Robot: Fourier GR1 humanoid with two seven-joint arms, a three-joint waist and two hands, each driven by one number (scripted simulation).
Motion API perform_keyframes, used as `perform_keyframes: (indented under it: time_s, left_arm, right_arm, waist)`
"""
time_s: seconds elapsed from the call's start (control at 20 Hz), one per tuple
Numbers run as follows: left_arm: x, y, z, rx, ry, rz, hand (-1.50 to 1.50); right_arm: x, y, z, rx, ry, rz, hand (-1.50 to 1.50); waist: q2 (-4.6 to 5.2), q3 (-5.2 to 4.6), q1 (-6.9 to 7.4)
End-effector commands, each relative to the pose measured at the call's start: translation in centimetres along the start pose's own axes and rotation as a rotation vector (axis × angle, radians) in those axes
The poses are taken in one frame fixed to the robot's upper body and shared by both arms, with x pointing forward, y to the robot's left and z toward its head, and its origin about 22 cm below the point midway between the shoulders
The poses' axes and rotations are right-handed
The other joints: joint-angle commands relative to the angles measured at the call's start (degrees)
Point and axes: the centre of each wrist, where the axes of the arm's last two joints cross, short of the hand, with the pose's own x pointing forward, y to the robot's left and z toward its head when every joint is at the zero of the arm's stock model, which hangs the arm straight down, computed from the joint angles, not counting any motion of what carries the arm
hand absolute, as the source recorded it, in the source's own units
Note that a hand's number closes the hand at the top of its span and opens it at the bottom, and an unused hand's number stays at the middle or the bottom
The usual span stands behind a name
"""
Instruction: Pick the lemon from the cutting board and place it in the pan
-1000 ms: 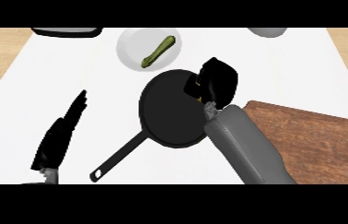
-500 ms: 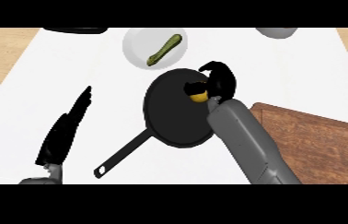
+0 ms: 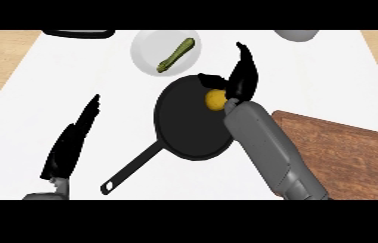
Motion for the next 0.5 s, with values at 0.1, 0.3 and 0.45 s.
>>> perform_keyframes:
  time_s: [0.1, 0.3, 0.45]
  left_arm:
    - [-1.0, 0.9, 0.5, 0.032, 0.037, 0.008, 0.0]
    - [-1.2, 1.2, 1.4, 0.062, 0.06, 0.015, 0.0]
    - [-1.7, 1.0, 2.8, 0.08, 0.065, 0.012, 0.0]
  right_arm:
    - [-0.1, -0.4, -0.5, -0.245, 0.043, -0.225, -1.5]
    - [-3.5, -1.1, -0.1, -0.332, 0.077, -0.249, -1.5]
    - [-5.5, -3.3, 0.4, -0.365, 0.07, -0.29, -1.5]
  waist:
    - [-0.88, -0.1, -2.49]
    - [-1.4, -0.1, -4.27]
    - [-1.83, -0.1, -5.62]
